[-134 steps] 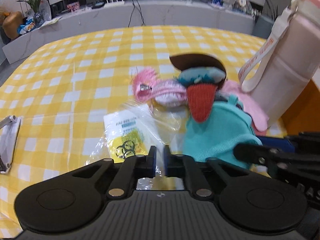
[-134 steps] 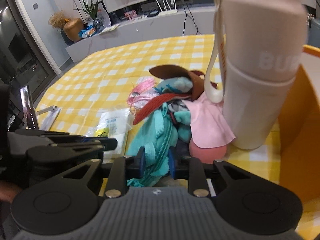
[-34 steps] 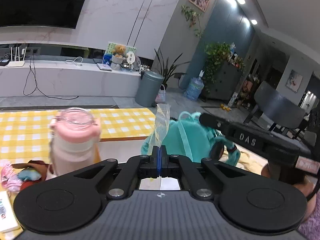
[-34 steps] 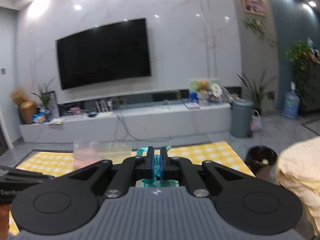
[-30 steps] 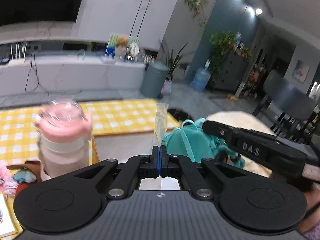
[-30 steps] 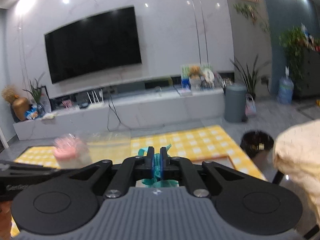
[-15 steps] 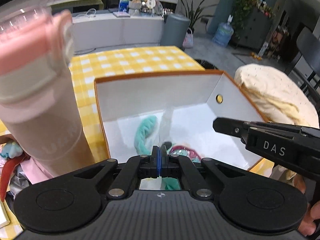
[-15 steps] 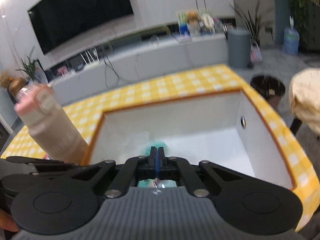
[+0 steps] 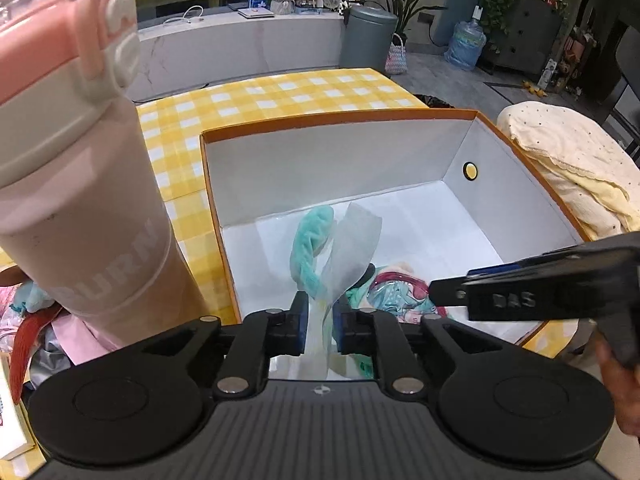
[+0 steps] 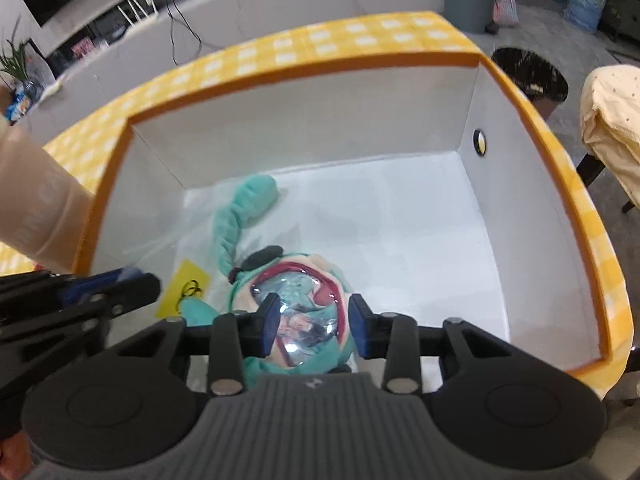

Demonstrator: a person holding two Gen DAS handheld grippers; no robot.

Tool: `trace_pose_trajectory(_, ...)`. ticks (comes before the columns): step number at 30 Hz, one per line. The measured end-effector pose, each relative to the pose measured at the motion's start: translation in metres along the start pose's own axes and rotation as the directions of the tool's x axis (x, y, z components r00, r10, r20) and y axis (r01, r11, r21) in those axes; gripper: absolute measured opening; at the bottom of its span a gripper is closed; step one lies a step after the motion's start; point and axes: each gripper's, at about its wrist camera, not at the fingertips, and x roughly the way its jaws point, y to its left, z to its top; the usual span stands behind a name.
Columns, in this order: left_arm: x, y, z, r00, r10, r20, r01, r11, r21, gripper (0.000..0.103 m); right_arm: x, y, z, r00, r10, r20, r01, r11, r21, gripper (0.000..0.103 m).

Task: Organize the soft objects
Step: 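Open the right gripper to drop the teal doll into the box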

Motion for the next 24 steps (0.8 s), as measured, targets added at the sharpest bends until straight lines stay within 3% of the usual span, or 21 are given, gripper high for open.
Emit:
trace_pose_trajectory(3,-0.005,0.001,-0.002,1.000,-0.011,0.015,0.011,1.000,-0.011,0.032,0.017,-0.006,0.008,0.997,0.010,-0.080,-0.007,0.999,0.038,0.047)
trace_pose_trajectory(9,-0.021,0.014,-0.016,0.996,-0.079,0.038,0.081,0.995,-0.054,0.032,0.039,0.000,0.008,0.985,-0.016,-0.169,0.025,0.998,0.054,0.050)
trace_pose_trajectory(13,-0.028,0.016,-0.022,0.991,-0.125,0.042,0.128,0.989,-0.068,0.032,0.044,0.012,0.012,0.983,-0.018,-0.181,0.029,0.998,0.057,0.051)
trace_pose_trajectory(17,-0.033,0.015,-0.026,0.991,-0.128,0.047,0.131,0.990,-0.060,0.032,0.047,0.019,0.010,0.979,0.050,-0.198,-0.034,0.996,0.083,0.049)
trace_pose_trajectory(24,-0.042,0.017,-0.031,0.989,-0.134,0.058,0.138,0.988,-0.068,0.032,0.027,0.014,0.003,0.985,0.058,-0.164,-0.042,0.994,0.098,0.047)
